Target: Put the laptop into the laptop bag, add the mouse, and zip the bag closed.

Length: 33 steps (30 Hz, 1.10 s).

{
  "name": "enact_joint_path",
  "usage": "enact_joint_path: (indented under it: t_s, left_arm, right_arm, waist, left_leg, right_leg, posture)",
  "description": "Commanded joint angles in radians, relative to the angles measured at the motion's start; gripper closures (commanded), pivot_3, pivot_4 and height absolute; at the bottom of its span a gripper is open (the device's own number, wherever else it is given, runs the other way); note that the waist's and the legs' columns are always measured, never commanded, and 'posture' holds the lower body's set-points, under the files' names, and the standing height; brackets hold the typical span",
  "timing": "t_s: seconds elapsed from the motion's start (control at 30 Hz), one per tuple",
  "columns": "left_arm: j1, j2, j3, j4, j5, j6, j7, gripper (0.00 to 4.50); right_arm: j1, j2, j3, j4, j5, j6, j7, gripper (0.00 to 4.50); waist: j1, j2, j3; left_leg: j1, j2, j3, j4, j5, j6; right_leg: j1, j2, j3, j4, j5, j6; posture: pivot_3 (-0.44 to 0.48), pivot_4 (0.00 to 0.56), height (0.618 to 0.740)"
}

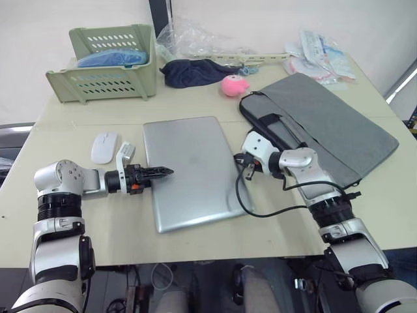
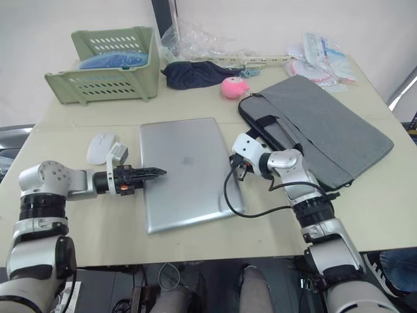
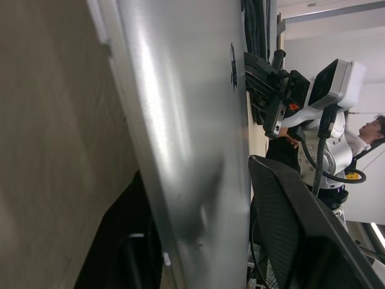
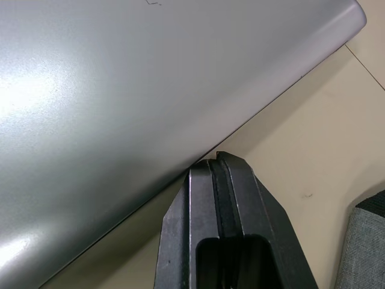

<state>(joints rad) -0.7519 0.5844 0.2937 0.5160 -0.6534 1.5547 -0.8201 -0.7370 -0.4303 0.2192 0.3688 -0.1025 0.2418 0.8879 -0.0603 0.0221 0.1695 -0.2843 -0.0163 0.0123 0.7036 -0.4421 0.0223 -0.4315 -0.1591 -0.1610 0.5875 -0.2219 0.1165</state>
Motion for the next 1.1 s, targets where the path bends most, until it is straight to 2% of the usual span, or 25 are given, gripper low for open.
enact_joint_path:
  t_s: [0.03, 0.07, 0.27, 0.4, 0.53, 0.6, 0.63, 0.67, 0.73, 0.77, 0.97, 1.1]
  left_arm:
    - [-0.005, 0.000, 0.046, -0.042, -0.038, 0.024, 0.013, 3.96]
    - [-0.006, -0.002, 0.056, -0.043, -0.043, 0.032, 0.019, 4.20]
    - [0.044, 0.008, 0.070, -0.090, -0.146, 0.060, 0.056, 4.20]
    - [0.133, 0.049, 0.085, -0.170, -0.355, 0.060, 0.075, 4.20]
    - [0.216, 0.070, 0.119, -0.261, -0.523, 0.060, 0.132, 4.20]
    - [0.253, 0.066, 0.143, -0.298, -0.600, 0.060, 0.177, 4.20]
    - [0.270, 0.054, 0.158, -0.316, -0.633, 0.060, 0.203, 4.20]
    - [0.289, 0.034, 0.173, -0.340, -0.653, 0.060, 0.232, 4.20]
    - [0.325, 0.001, 0.194, -0.385, -0.699, 0.060, 0.283, 4.20]
    - [0.344, -0.015, 0.205, -0.408, -0.722, 0.060, 0.305, 4.20]
    - [0.436, -0.125, 0.226, -0.507, -0.867, 0.014, 0.481, 4.20]
    - [0.479, -0.145, 0.198, -0.534, -0.967, -0.045, 0.593, 4.20]
  right_arm:
    - [0.029, -0.008, 0.005, -0.025, 0.019, 0.016, 0.022, 4.50]
    - [0.032, -0.010, 0.000, -0.031, 0.023, 0.019, 0.019, 4.50]
    - [0.062, -0.038, -0.051, -0.135, 0.078, 0.086, 0.024, 4.50]
    - [0.114, -0.107, -0.197, -0.347, 0.174, 0.222, 0.000, 4.50]
    - [0.148, -0.198, -0.292, -0.435, 0.205, 0.274, -0.012, 3.41]
    - [0.165, -0.247, -0.319, -0.446, 0.199, 0.271, -0.012, 2.59]
    - [0.171, -0.275, -0.330, -0.436, 0.188, 0.259, -0.013, 2.44]
    - [0.171, -0.300, -0.336, -0.410, 0.167, 0.234, -0.024, 1.78]
    - [0.171, -0.341, -0.334, -0.355, 0.139, 0.206, -0.034, 1.01]
    - [0.168, -0.357, -0.326, -0.324, 0.129, 0.200, -0.035, 0.86]
    - [0.131, -0.354, -0.282, -0.179, 0.103, 0.142, -0.065, 0.86]
    - [0.108, -0.341, -0.239, -0.118, 0.090, 0.118, -0.054, 0.86]
  waist:
    - [0.000, -0.001, 0.000]
    - [0.000, -0.001, 0.000]
    - [0.003, -0.001, 0.000]
    - [0.005, -0.001, 0.000]
    - [0.008, 0.000, 0.000]
    - [0.011, -0.001, 0.000]
    - [0.014, -0.001, 0.000]
    - [0.015, -0.001, 0.000]
    - [0.021, -0.001, 0.000]
    - [0.027, -0.001, 0.000]
    - [0.032, -0.001, 0.000]
    - [0.031, -0.001, 0.000]
  left_leg:
    - [0.000, 0.000, 0.000, 0.000, 0.000, 0.000]
    - [0.000, 0.000, 0.000, 0.000, 0.000, 0.000]
    - [0.000, 0.000, -0.002, -0.001, 0.000, 0.000]
    - [-0.001, 0.000, -0.003, -0.002, 0.000, 0.000]
    - [-0.007, -0.002, -0.004, -0.003, 0.000, 0.000]
    - [-0.008, -0.002, -0.004, -0.002, 0.000, 0.000]
    - [-0.008, -0.002, -0.004, -0.002, 0.000, 0.000]
    - [-0.010, -0.002, -0.004, -0.002, 0.000, 0.000]
    - [-0.010, -0.002, -0.003, -0.002, 0.000, 0.000]
    - [-0.010, -0.002, -0.003, -0.002, 0.000, 0.000]
    - [-0.012, -0.003, 0.000, 0.001, 0.000, 0.000]
    - [-0.013, -0.002, 0.001, 0.002, 0.000, 0.000]
  right_leg:
    - [0.000, 0.000, 0.000, 0.000, 0.000, 0.000]
    - [0.000, 0.000, 0.000, 0.000, 0.000, 0.000]
    - [0.000, 0.000, 0.000, -0.001, 0.000, 0.000]
    - [-0.001, 0.000, 0.001, -0.001, 0.000, 0.000]
    - [-0.009, -0.001, 0.003, 0.000, 0.000, 0.000]
    - [-0.011, -0.001, 0.003, 0.000, 0.000, 0.000]
    - [-0.011, -0.001, 0.003, 0.000, 0.000, 0.000]
    - [-0.011, -0.001, 0.003, -0.001, 0.000, 0.000]
    - [-0.011, -0.001, 0.003, -0.001, 0.000, 0.000]
    - [-0.011, -0.001, 0.003, -0.001, 0.000, 0.000]
    - [-0.011, -0.001, 0.003, -0.001, 0.000, 0.000]
    - [-0.011, -0.001, 0.003, -0.001, 0.000, 0.000]
  posture:
    - [0.000, 0.150, 0.740]
    - [0.000, 0.150, 0.740]
    - [0.000, 0.150, 0.740]
    - [0.000, 0.150, 0.740]
    - [0.000, 0.150, 0.740]
    - [0.000, 0.150, 0.740]
    - [0.000, 0.150, 0.740]
    - [0.000, 0.150, 0.740]
    - [0.000, 0.150, 0.740]
    - [0.000, 0.150, 0.740]
    - [0.000, 0.150, 0.740]
    - [0.000, 0.150, 0.740]
